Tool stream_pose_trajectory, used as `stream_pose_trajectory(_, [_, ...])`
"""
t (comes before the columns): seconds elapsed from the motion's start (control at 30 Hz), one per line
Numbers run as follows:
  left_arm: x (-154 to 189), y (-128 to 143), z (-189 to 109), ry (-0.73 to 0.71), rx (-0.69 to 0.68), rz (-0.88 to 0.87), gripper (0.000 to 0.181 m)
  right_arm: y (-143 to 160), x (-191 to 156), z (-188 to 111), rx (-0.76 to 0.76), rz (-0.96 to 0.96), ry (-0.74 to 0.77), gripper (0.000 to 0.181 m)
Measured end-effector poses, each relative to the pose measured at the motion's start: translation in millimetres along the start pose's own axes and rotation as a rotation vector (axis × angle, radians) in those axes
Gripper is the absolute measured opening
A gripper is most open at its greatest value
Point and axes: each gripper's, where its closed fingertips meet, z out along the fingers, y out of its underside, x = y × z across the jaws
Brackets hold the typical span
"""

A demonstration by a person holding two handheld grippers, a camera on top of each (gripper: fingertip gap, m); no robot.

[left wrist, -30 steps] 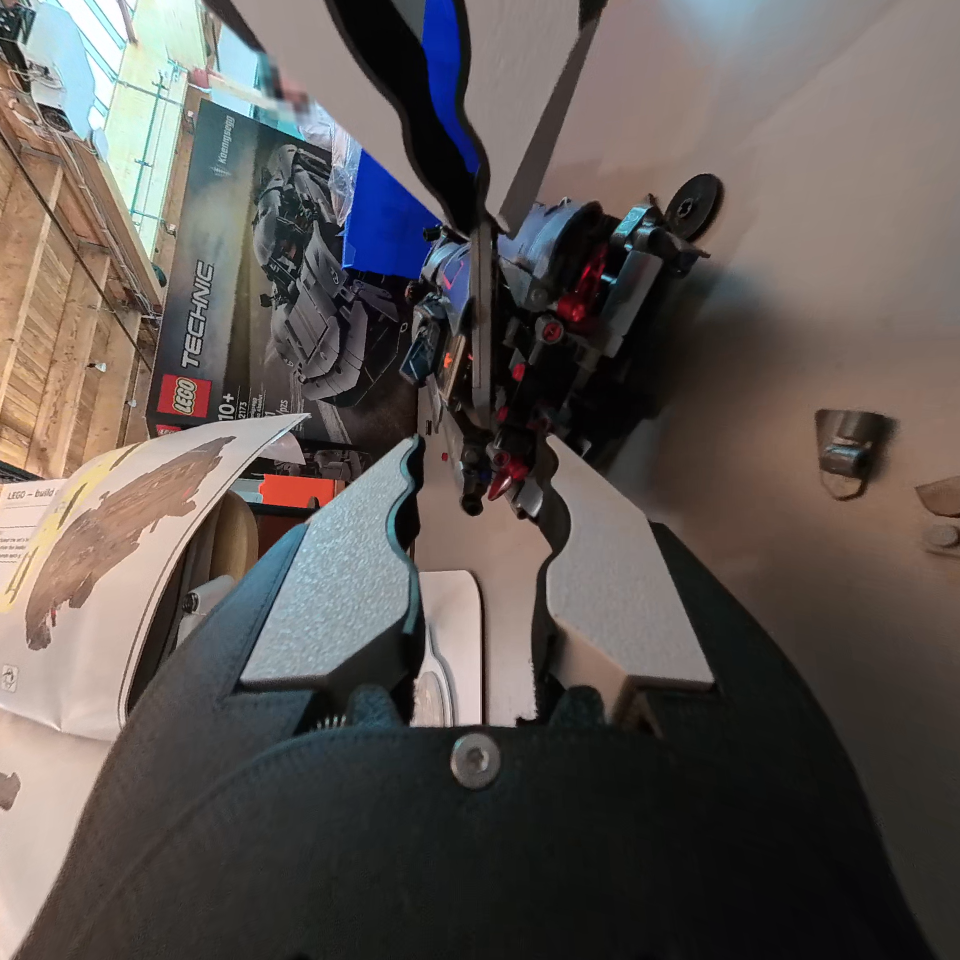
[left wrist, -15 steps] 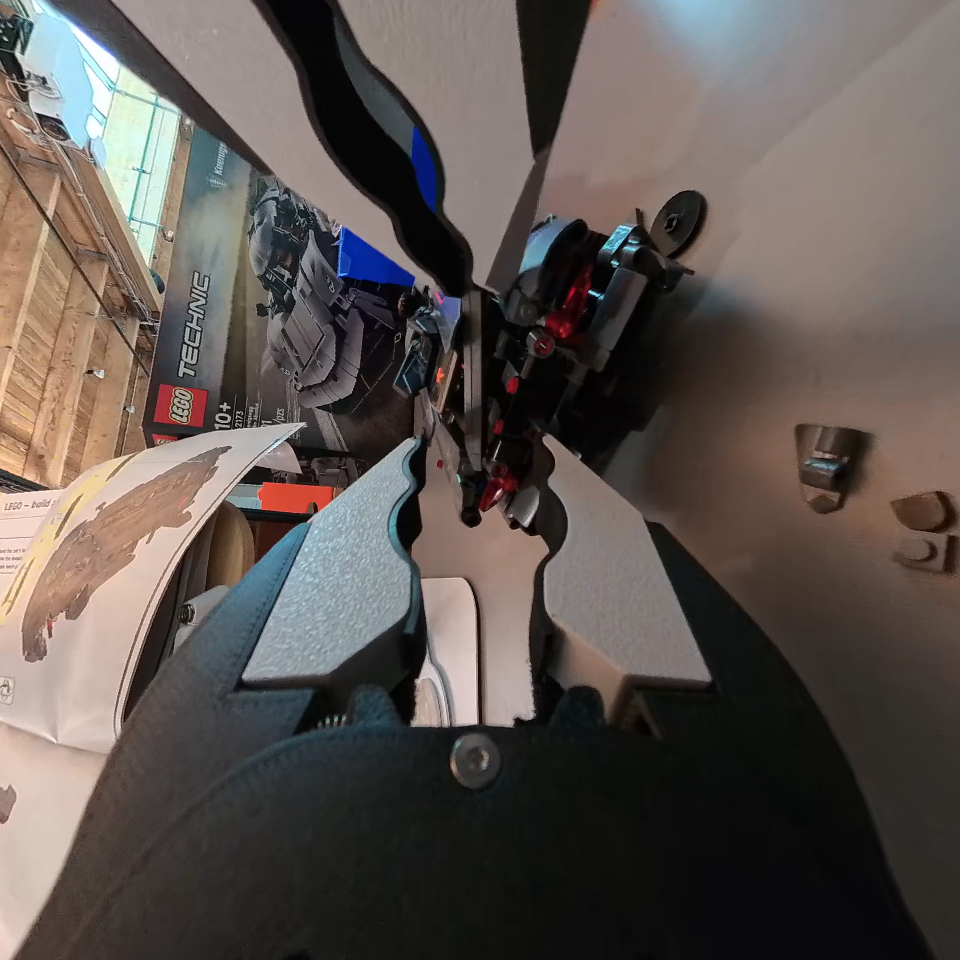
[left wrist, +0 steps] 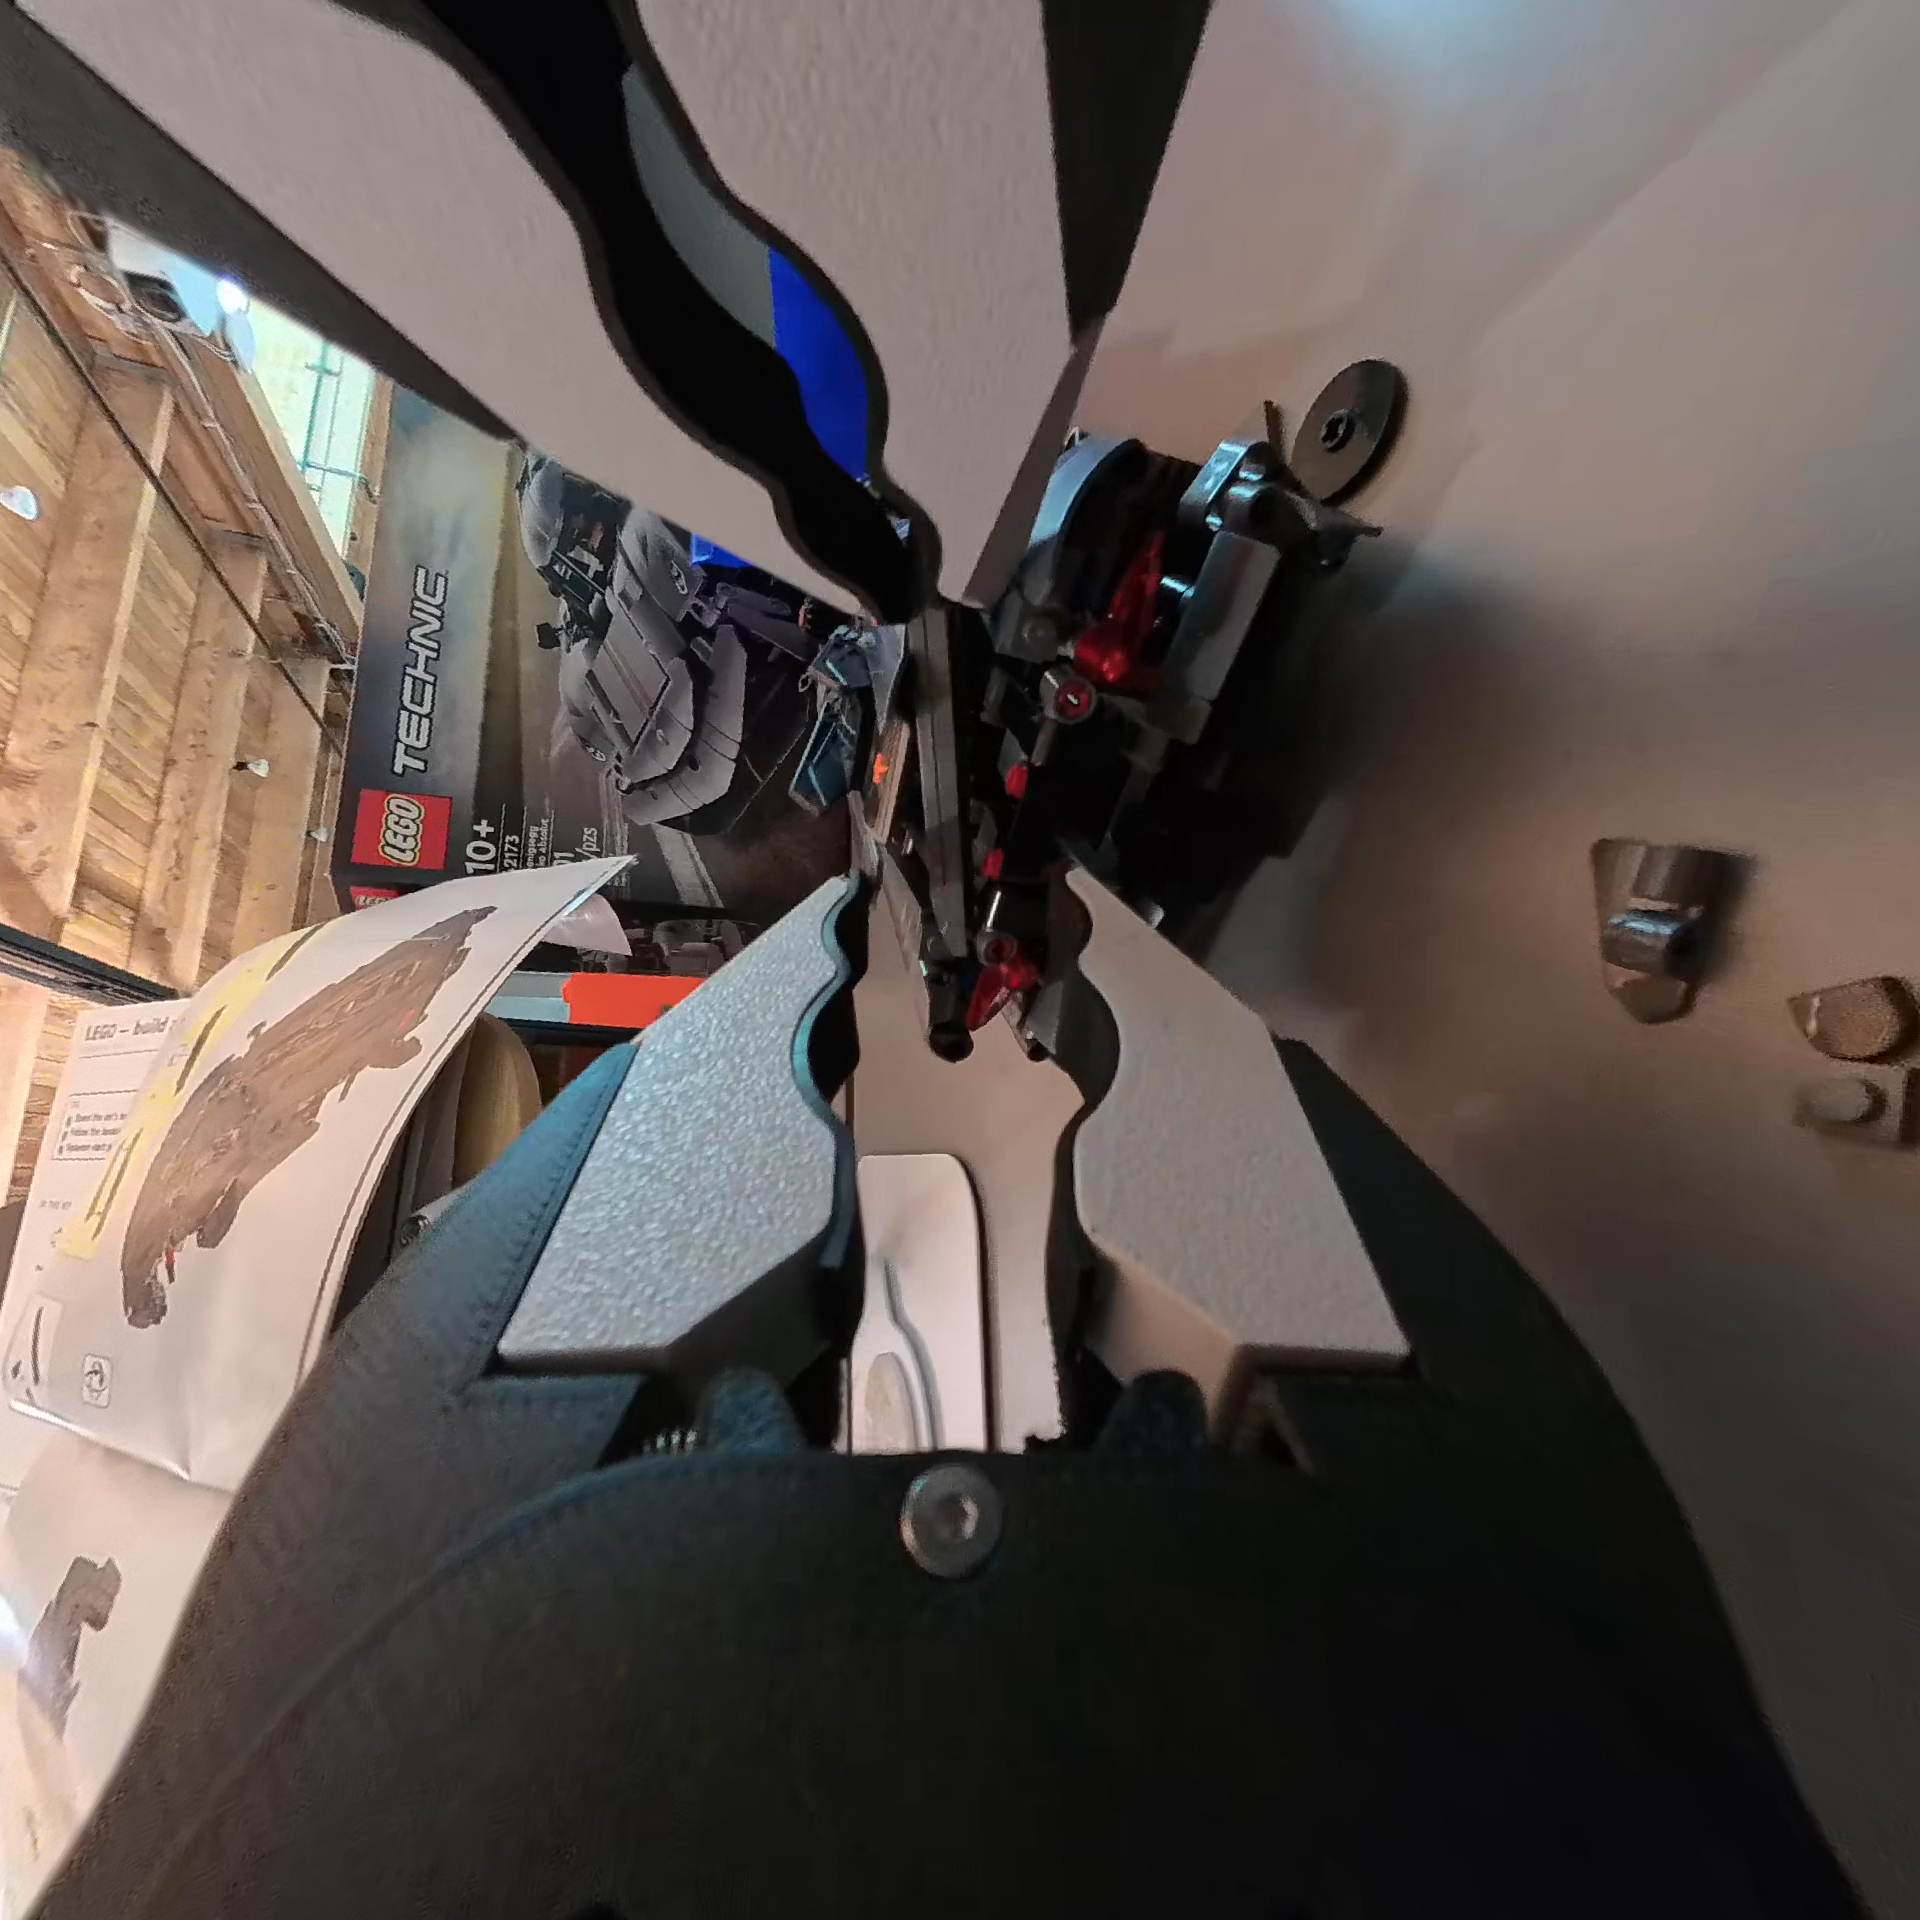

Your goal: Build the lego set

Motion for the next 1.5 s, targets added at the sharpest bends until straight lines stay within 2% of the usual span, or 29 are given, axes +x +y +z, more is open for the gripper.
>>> stream_pose_trajectory(0.5, [-3,-3,-4,-0.03,-0.018,0.052,0.028,-1,-1,-2,0.033,0.067,-0.026,0.005])
stream_pose_trajectory(1.1, [2,-13,-10,-0.041,0.004,0.087,0.028,-10,-3,-5,0.085,-0.043,0.078,0.004])
stream_pose_trajectory(1.5, [6,-15,-6,-0.04,-0.015,0.098,0.022,-5,-2,-2,0.041,0.004,0.058,0.004])
